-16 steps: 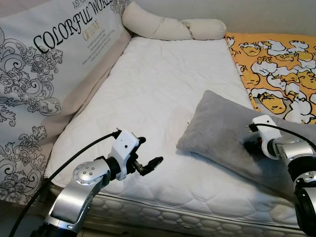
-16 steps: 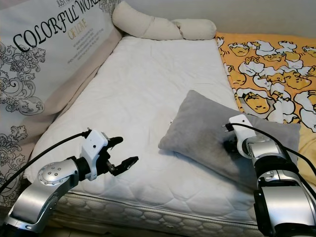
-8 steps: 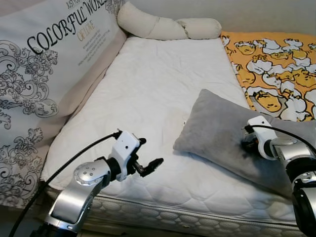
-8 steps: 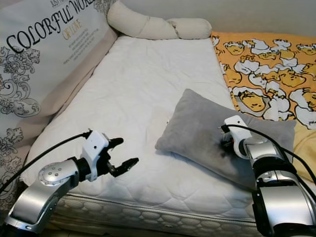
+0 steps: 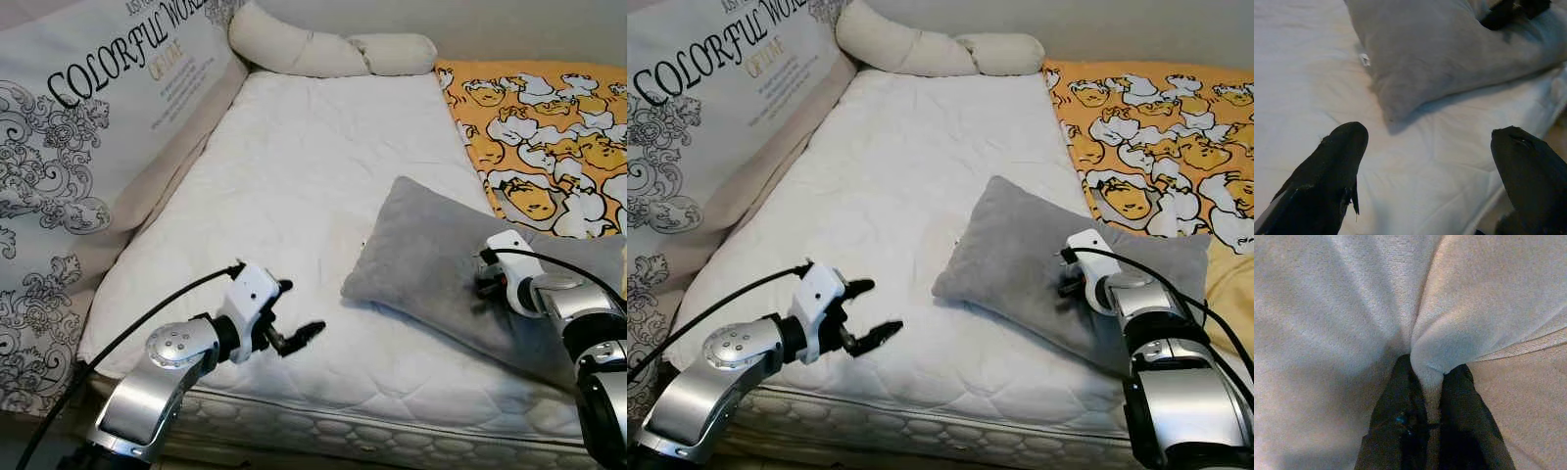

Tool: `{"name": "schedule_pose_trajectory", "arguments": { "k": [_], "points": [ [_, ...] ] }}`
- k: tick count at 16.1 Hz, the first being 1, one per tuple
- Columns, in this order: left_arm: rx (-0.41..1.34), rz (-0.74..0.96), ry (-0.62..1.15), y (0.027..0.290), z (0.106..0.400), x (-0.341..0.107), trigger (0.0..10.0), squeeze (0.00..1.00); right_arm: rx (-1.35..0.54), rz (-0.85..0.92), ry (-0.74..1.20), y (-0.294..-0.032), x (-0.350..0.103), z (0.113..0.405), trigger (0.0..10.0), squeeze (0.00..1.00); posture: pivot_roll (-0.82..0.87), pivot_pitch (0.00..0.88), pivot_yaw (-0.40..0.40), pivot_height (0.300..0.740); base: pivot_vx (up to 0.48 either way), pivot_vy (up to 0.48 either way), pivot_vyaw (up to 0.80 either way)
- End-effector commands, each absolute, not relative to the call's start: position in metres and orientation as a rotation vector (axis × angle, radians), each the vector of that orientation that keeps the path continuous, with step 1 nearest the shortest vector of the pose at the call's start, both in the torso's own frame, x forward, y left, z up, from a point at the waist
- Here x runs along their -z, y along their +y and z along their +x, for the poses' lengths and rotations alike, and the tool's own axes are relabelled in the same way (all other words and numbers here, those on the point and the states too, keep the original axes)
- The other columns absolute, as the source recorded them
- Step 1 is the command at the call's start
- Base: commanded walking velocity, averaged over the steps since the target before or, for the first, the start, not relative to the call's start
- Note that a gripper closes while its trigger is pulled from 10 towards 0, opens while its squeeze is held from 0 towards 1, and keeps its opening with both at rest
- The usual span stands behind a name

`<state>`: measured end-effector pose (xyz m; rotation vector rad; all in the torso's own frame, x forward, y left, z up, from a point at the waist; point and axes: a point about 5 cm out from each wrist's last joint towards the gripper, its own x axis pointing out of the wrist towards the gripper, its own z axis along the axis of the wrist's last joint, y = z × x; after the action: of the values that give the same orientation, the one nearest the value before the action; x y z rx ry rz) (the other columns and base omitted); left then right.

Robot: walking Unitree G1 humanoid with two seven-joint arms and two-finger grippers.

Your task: Clean up the room

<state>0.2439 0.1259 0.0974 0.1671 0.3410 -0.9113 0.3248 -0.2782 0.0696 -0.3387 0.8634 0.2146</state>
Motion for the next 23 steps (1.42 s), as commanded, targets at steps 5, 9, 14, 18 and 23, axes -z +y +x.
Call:
{"name": "schedule_pose_trajectory", "arguments": {
  "k": [5, 9, 14, 18, 23],
  "points": [
    [0.961, 0.186, 0.375, 0.127, 0.244, -0.096, 10.0, 0.00, -0.282, -0.226, 0.877, -0.267, -0.066, 0.324, 0.0, 0.00, 0.01, 0.000, 0.048, 0.740, 0.000, 0.000, 0.00],
    [0.948, 0.210, 0.371, 0.129, 0.249, -0.097, 10.0, 0.00, -0.318, -0.136, 0.797, -0.261, -0.086, 0.336, 0.0, 0.00, 0.01, 0.000, 0.045, 0.740, 0.000, 0.000, 0.00],
    [0.875, 0.232, 0.340, 0.145, 0.255, -0.105, 10.0, 0.00, -0.456, 0.200, 0.597, -0.233, -0.153, 0.357, 0.0, 0.00, 0.01, 0.000, 0.050, 0.740, 0.000, 0.000, 0.00],
    [0.825, 0.253, 0.331, 0.160, 0.262, -0.110, 10.0, 0.00, -0.533, 0.440, 0.551, -0.200, -0.185, 0.357, 0.0, 0.00, 0.01, 0.000, 0.047, 0.740, 0.000, 0.000, 0.00],
    [0.784, 0.262, 0.318, 0.171, 0.264, -0.115, 10.0, 0.00, -0.517, 0.735, 0.507, -0.159, -0.192, 0.350, 0.0, 0.00, 0.02, 0.000, 0.041, 0.740, 0.000, 0.000, 0.00]
  ]
}}
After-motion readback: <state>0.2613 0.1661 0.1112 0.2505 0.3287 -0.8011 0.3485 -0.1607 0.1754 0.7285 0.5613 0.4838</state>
